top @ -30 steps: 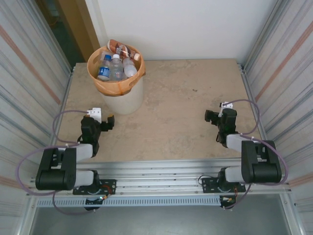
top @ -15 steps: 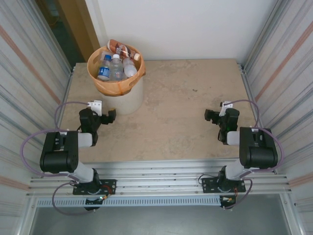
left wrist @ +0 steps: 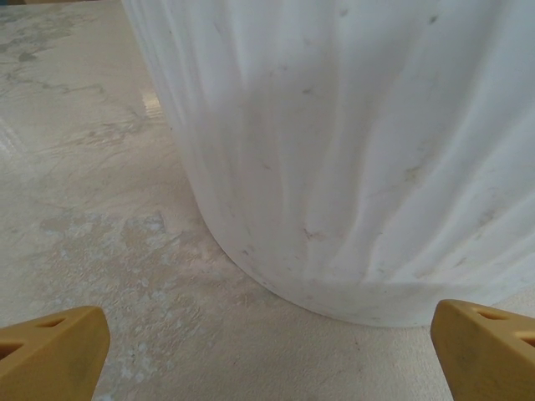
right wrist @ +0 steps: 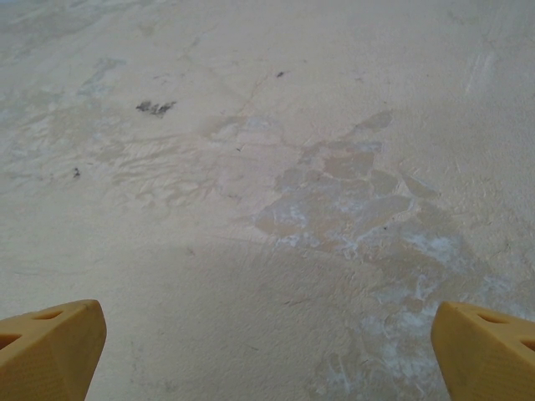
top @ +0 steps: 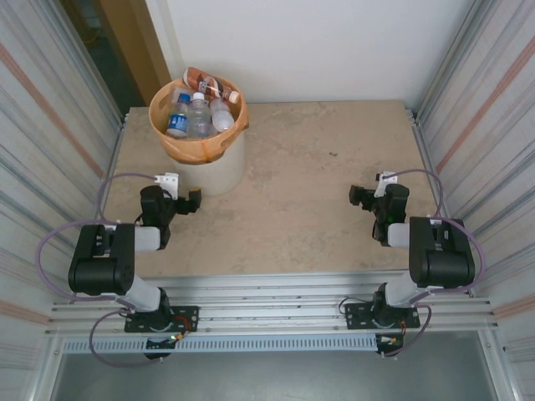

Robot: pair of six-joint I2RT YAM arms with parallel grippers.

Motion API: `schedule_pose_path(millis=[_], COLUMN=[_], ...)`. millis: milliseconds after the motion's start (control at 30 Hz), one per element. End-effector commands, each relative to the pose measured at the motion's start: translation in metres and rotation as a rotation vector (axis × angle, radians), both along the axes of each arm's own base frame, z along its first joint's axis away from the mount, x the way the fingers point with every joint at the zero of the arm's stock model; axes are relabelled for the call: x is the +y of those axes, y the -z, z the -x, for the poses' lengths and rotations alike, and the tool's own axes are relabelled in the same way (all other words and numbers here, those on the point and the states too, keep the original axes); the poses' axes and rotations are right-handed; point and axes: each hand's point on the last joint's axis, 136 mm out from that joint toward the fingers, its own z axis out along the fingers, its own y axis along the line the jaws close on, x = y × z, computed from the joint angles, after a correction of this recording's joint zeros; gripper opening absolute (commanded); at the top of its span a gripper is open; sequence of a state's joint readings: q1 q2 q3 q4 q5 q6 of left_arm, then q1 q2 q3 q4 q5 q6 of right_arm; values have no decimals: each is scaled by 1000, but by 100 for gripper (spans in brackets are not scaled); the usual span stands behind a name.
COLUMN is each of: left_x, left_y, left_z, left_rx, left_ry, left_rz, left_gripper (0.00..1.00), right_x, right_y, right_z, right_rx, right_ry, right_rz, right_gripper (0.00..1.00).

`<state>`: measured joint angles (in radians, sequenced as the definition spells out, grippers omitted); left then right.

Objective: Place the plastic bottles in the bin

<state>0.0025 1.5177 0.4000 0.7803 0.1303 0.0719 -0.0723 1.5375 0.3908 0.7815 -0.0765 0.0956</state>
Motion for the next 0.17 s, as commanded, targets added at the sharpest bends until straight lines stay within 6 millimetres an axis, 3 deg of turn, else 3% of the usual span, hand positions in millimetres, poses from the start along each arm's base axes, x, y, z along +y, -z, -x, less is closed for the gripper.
schedule_pose_path(millis=[0,133], left_x=[4,4], left_y=[-8,-8], left_z=[-6,-5], left_rx=[-21,-23], left_ry=[-17,-17], left_rz=[-7,-8], left_gripper=[99,99], right_x=[1,1], right_y=[-9,-10], right_z=[-7,-7], right_rx=[-30,-30], right_ry=[-6,-7], right_rz=[11,12], right_gripper=[98,98])
